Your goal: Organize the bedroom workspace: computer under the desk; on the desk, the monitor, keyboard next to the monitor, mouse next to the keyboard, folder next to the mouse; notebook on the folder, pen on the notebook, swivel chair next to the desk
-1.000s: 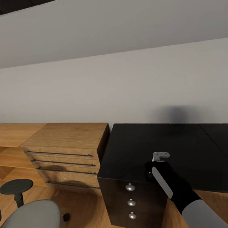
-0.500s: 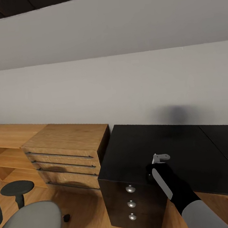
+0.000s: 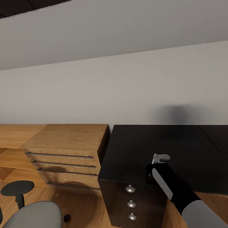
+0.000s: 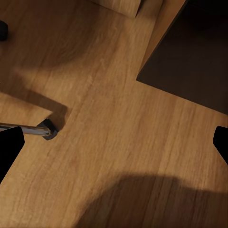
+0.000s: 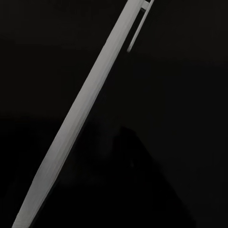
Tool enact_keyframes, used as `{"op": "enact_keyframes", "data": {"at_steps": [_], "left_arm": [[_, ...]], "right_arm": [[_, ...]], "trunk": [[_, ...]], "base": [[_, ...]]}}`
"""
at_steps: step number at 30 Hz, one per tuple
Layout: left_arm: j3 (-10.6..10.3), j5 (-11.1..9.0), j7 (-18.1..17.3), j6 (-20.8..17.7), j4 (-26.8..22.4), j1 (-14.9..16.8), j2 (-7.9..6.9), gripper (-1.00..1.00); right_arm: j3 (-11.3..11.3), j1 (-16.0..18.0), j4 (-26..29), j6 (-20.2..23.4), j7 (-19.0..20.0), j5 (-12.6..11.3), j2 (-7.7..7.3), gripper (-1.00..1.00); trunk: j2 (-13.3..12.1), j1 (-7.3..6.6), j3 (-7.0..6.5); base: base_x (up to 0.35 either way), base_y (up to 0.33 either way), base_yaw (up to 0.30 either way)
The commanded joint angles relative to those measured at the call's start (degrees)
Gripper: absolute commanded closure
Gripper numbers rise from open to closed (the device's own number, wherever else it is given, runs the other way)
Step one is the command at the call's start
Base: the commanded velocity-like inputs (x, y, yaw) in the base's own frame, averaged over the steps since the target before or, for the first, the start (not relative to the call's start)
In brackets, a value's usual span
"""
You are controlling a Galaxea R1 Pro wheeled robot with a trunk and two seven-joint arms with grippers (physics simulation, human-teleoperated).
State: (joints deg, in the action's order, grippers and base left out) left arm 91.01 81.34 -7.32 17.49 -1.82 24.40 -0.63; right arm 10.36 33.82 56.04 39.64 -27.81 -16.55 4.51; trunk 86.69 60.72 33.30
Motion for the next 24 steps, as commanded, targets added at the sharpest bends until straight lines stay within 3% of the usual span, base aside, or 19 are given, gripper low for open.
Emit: {"op": "enact_keyframes", "data": {"at_steps": [1, 10, 24], "left_arm": [[0.49, 0.28, -0.41, 0.09, -0.11, 0.03, 0.02, -1.0], [0.49, 0.26, -0.41, 0.09, -0.11, 0.03, 0.02, -1.0], [0.49, 0.25, -0.41, 0.09, -0.11, 0.03, 0.02, -1.0]], "right_arm": [[0.06, 0.02, -0.67, 0.65, -0.43, -0.91, -0.03, 1.0], [-1.43, 0.02, -0.6, 0.98, -0.49, -4.54, -0.08, 1.0], [-1.95, 0.02, -0.58, 1.21, -0.5, -5.33, -0.08, 1.0]], "trunk": [[0.03, 0.0, 0.07], [0.03, 0.0, 0.07], [0.03, 0.0, 0.07]], "base": [[0.0, 0.0, 0.0], [0.0, 0.0, 0.0], [0.0, 0.0, 0.0]]}}
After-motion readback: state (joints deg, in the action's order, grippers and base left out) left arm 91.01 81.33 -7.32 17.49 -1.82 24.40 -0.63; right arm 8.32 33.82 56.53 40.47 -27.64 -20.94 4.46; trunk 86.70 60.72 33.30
